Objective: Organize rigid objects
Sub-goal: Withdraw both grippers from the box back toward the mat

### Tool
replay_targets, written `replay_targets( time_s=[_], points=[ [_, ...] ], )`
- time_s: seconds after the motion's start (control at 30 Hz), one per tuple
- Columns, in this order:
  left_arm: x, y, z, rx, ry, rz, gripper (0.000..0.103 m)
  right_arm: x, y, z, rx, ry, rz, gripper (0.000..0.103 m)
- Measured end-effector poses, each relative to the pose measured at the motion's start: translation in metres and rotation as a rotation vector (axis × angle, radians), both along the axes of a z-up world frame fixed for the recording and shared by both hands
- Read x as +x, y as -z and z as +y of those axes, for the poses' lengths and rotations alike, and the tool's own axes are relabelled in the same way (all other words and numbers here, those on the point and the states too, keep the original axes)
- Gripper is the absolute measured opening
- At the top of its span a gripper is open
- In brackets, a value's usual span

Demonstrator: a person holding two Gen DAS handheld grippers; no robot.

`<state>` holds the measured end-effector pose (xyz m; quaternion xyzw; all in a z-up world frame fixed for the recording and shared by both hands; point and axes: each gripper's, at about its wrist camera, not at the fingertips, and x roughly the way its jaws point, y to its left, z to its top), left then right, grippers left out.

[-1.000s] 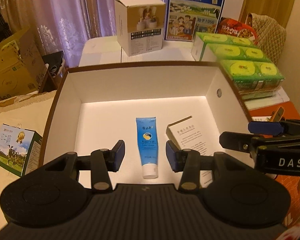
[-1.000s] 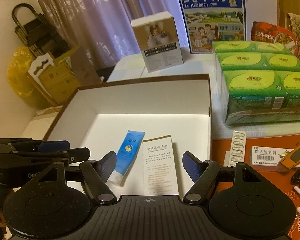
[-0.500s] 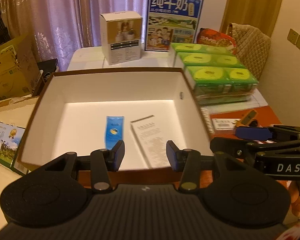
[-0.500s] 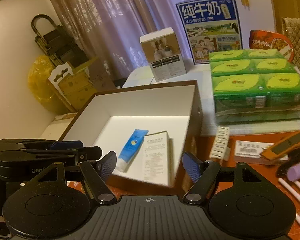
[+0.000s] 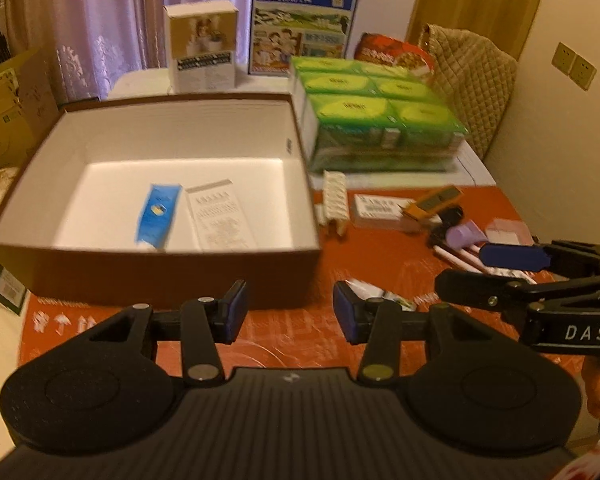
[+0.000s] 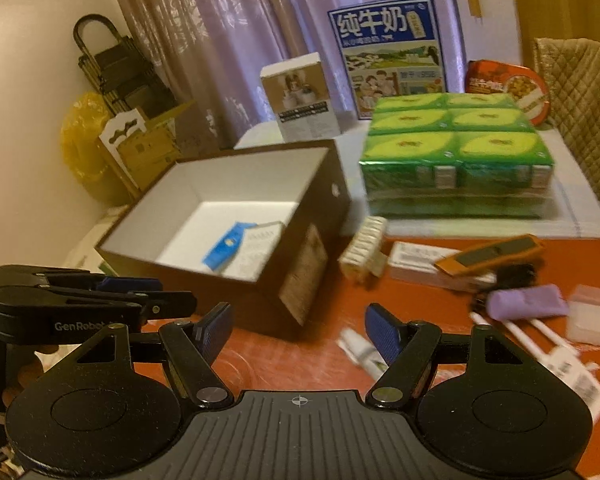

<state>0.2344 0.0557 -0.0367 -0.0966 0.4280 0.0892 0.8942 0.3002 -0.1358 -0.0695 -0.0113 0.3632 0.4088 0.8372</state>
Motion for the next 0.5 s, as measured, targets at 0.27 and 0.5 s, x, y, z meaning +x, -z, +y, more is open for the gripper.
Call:
replay_targets(
  time_s=[0.27, 0.5],
  points=[
    [0.006, 0.017, -0.048, -0.024, 0.024, 0.037, 0.043, 0.006, 0.007, -0.057, -0.043, 0.044, 0.008, 0.070],
    [0.017, 0.031, -0.081, -0.031, 0.030, 0.067, 0.043, 0.018, 0.014, -0.103, -0.071, 0.082, 0.026, 0.070]
  ],
)
